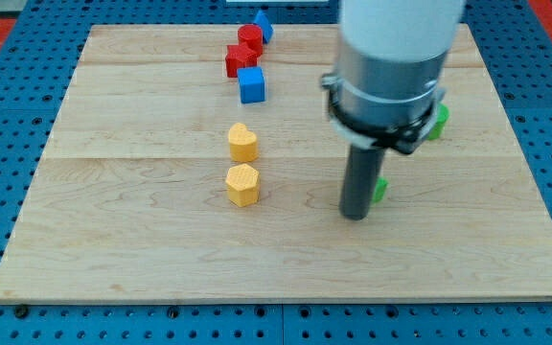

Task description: Move the red circle into the red star

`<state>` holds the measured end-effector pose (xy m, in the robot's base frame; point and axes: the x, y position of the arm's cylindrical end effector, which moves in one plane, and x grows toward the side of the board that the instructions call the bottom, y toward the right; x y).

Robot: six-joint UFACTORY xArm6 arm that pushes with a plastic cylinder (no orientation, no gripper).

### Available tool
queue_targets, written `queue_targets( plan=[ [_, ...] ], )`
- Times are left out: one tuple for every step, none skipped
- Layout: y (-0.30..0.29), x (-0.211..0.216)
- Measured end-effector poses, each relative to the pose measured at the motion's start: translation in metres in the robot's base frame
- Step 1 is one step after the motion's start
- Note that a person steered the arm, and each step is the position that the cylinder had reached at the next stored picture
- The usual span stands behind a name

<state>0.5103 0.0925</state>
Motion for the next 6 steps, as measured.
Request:
queue_targets(
  plan=[
    [0.018,-0.045],
    [-0.020,-0.050],
    [0.029,-0.054],
    [0.046,-0.047],
    [0.014,-0.022],
    [-0.061,-0.059]
  ],
)
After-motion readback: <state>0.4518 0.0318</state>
